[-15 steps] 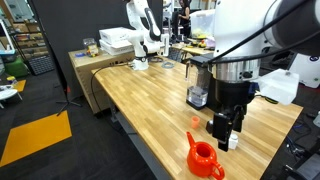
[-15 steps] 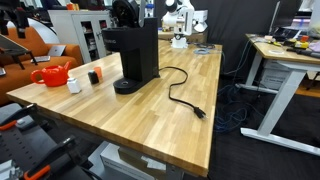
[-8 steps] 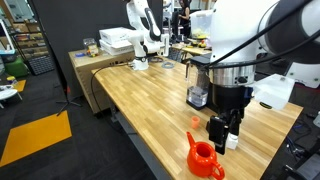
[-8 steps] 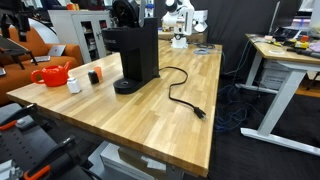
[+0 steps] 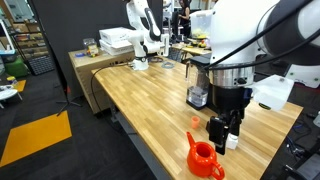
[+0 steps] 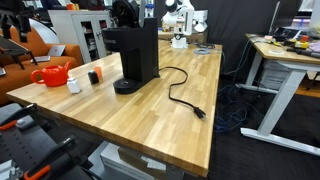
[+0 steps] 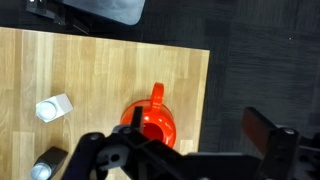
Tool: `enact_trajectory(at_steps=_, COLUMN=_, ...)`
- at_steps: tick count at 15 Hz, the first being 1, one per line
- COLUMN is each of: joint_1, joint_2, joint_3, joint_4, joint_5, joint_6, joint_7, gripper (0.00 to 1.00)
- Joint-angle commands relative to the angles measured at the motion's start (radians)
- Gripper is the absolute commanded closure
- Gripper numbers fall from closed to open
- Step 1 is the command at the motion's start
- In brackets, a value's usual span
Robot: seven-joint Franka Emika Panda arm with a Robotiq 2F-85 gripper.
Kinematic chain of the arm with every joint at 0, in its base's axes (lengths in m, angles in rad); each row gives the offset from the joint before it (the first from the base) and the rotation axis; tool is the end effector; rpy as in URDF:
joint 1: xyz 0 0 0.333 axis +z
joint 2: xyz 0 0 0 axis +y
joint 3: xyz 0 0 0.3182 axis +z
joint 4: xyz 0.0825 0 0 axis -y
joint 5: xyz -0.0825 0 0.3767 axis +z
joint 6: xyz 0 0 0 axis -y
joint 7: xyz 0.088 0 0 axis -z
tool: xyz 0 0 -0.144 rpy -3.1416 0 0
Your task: Move the kettle closer to the edge near you
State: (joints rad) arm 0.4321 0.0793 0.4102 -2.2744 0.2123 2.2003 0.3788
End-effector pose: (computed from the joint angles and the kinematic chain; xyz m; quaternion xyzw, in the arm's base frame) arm 0.3214 0.3820 0.2854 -0.9794 -0.1614 0.1159 0.0367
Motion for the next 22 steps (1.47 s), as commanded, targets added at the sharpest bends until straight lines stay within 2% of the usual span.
enact_trajectory(at_steps=1, joint_1=-0.004, joint_2=0.033, joint_3=0.001, joint_4=-0.008, joint_5=0.058, joint_6=0.027, joint_7=-0.021, gripper=0.0)
enact_trajectory(at_steps=9, joint_1=-0.007, joint_2=0.173, joint_3=-0.03, joint_4=-0.023, joint_5=0.074, joint_6=0.07, joint_7=-0.017, gripper=0.0)
enact_trajectory(at_steps=10, joint_1=0.0, joint_2=0.154, joint_3=-0.031, joint_4=-0.023, joint_5=0.056, joint_6=0.041, joint_7=-0.004, gripper=0.0)
enact_trajectory(at_steps=21, joint_1=0.003, joint_2=0.162, joint_3=-0.033, joint_4=-0.02, joint_5=0.054, joint_6=0.043, joint_7=-0.004, gripper=0.0)
enact_trajectory(at_steps=22, joint_1=0.008, joint_2=0.165, joint_3=-0.042, joint_4=-0.02, joint_5=0.037, joint_6=0.054, joint_7=0.028, gripper=0.0)
